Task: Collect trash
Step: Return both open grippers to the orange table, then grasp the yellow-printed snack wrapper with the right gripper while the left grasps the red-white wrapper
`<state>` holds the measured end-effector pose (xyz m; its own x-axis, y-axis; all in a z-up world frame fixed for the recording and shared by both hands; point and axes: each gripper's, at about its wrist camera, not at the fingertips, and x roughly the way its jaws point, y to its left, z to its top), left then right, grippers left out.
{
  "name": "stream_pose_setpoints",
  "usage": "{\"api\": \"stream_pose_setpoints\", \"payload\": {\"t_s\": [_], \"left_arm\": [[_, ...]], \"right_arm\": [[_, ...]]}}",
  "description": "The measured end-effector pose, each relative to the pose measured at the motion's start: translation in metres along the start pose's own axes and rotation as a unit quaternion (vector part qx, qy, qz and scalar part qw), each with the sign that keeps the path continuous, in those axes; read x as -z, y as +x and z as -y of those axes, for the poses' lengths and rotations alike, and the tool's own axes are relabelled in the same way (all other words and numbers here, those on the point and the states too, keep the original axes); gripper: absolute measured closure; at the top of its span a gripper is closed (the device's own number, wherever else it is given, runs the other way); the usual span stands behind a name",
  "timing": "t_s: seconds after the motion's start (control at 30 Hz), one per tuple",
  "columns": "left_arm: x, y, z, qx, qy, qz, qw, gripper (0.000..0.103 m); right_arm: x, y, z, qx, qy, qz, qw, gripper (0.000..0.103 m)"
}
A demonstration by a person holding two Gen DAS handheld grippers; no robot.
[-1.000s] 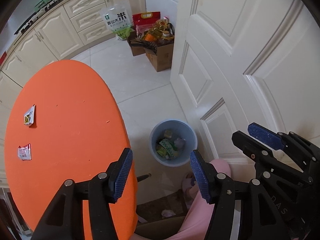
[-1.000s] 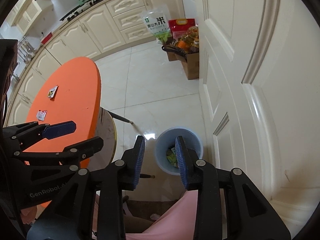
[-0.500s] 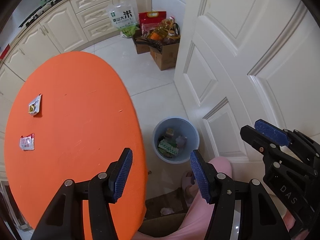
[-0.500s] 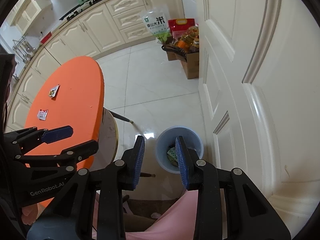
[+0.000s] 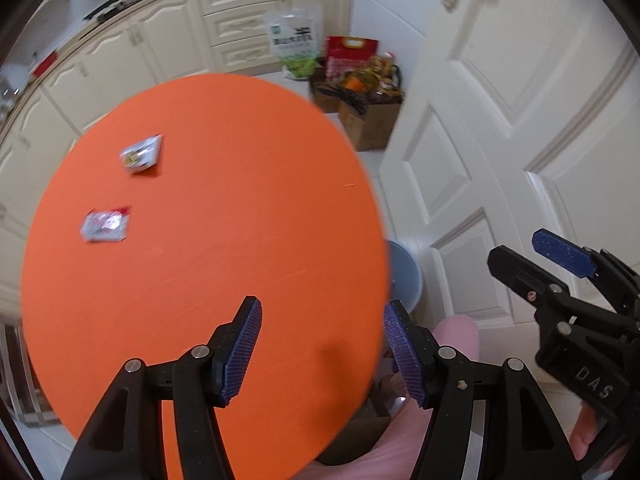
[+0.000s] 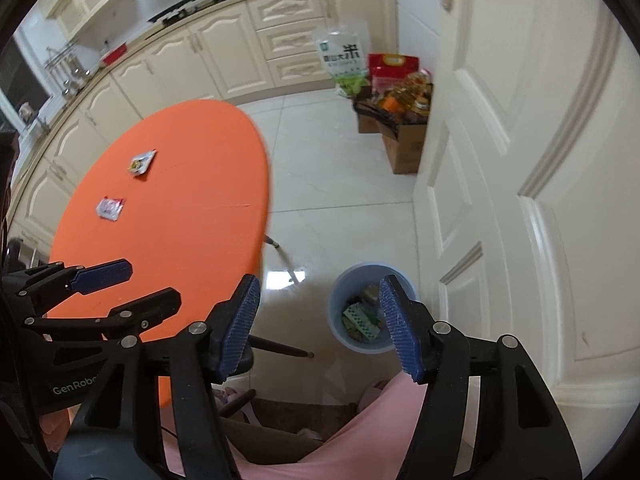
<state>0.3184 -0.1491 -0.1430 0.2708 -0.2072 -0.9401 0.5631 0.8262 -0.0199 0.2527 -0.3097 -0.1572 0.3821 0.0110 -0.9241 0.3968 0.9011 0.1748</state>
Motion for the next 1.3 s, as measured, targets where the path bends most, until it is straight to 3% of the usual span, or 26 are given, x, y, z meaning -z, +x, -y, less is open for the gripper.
{"api": "stream_pose_setpoints", "payload": {"t_s": [0.13, 0.2, 0.37, 0.5, 0.77, 0.83, 0.93, 1.03, 1.2, 1.3], "left_arm": [[0.017, -0.013, -0.042, -0.017, -0.033, 0.005, 0.9993, 0.041], [0.024, -0.019, -0.066, -0.023, -0.058, 0.008, 0.9980, 0.040], [0.034, -0.030, -0.122, -0.038, -0.118, 0.018, 0.9921, 0.036], [0.041, -0.034, -0.170, -0.036, -0.176, 0.023, 0.9834, 0.036], [0.034, -0.020, -0.247, -0.024, -0.252, 0.018, 0.9672, 0.034], [0.031, -0.017, -0.265, -0.017, -0.270, 0.024, 0.9625, 0.034], [0.023, -0.012, -0.291, -0.035, -0.288, 0.026, 0.9565, 0.032], [0.018, -0.001, -0.311, -0.020, -0.308, 0.015, 0.9511, 0.032], [0.011, 0.013, -0.340, -0.017, -0.316, -0.003, 0.9487, 0.032], [0.004, 0.021, -0.345, -0.023, -0.310, -0.012, 0.9502, 0.032]], "right_arm": [[-0.004, 0.003, -0.034, -0.013, -0.026, -0.004, 1.000, 0.038], [-0.008, 0.006, -0.052, -0.019, -0.036, -0.002, 0.999, 0.024], [-0.025, 0.020, -0.100, -0.042, -0.077, -0.011, 0.996, 0.023], [-0.043, 0.037, -0.138, -0.055, -0.101, -0.017, 0.993, 0.015], [-0.106, 0.116, -0.215, -0.062, -0.130, -0.058, 0.988, 0.014], [-0.120, 0.136, -0.229, -0.047, -0.138, -0.060, 0.988, 0.014], [-0.138, 0.169, -0.249, -0.024, -0.151, -0.067, 0.986, 0.014], [-0.149, 0.199, -0.265, -0.023, -0.158, -0.088, 0.983, 0.018], [-0.155, 0.225, -0.280, -0.034, -0.174, -0.107, 0.978, 0.021], [-0.151, 0.227, -0.287, -0.026, -0.193, -0.096, 0.976, 0.022]]}}
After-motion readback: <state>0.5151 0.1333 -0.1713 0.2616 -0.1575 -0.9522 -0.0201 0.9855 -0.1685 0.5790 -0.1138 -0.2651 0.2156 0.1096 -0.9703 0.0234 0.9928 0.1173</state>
